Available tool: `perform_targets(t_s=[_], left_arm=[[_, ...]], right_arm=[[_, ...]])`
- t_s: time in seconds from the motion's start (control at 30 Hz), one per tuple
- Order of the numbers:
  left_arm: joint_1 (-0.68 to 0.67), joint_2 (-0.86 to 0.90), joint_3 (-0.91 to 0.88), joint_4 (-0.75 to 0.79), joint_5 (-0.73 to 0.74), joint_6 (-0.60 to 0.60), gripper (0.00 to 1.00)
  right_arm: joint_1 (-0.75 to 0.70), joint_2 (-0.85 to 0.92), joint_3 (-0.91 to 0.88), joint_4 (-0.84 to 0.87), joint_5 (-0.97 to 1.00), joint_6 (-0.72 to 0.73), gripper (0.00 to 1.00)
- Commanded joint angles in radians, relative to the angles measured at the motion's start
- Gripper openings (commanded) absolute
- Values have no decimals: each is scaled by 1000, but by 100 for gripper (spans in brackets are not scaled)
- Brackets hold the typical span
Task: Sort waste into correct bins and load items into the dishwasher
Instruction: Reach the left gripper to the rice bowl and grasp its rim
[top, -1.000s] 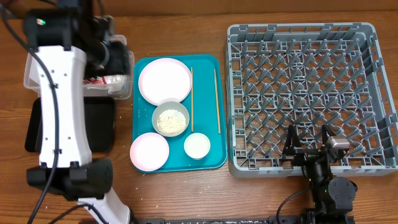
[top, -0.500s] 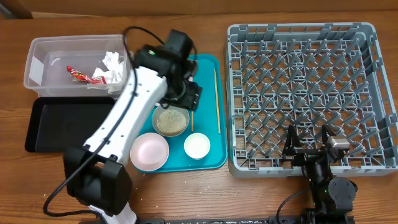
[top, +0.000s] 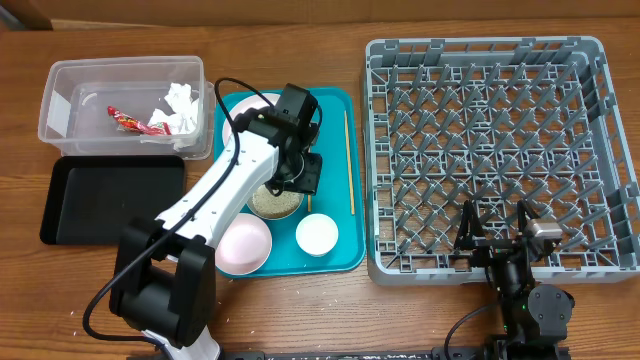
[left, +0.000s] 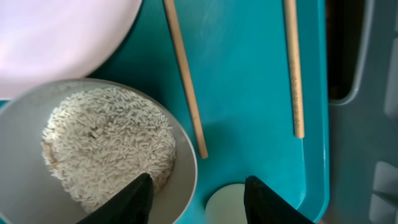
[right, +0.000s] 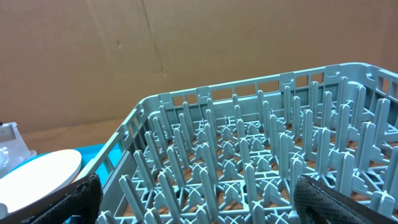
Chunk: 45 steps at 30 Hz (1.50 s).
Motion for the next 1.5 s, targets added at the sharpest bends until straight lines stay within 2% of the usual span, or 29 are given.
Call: perform_targets(t_s=[0.0, 0.43, 0.6, 0.77, 0.9, 1.07, 1.2, 1.47], left_arm=[[-19, -2, -49, 33, 6, -14, 50], [-24, 0, -174, 161, 4, -3, 44], [-26, 2, -195, 185, 4, -3, 27], [-26, 3, -208, 202, 3, -2, 17], [-26, 3, -212, 204, -16, -3, 4], [-26, 2, -208, 203, -14, -4, 4], [-24, 2, -157, 146, -12, -3, 4], [-1, 2, 109, -69, -20, 13, 4]], right_arm=[[6, -10, -11, 5, -1, -3, 100], [6, -10, -11, 5, -1, -3, 100], [6, -10, -11, 5, -1, -3, 100], [6, -10, -11, 5, -1, -3, 100], [6, -10, -11, 5, -1, -3, 100], [6, -10, -11, 5, -1, -3, 100], [6, -10, -11, 5, -1, -3, 100], [6, -10, -11, 5, -1, -3, 100]])
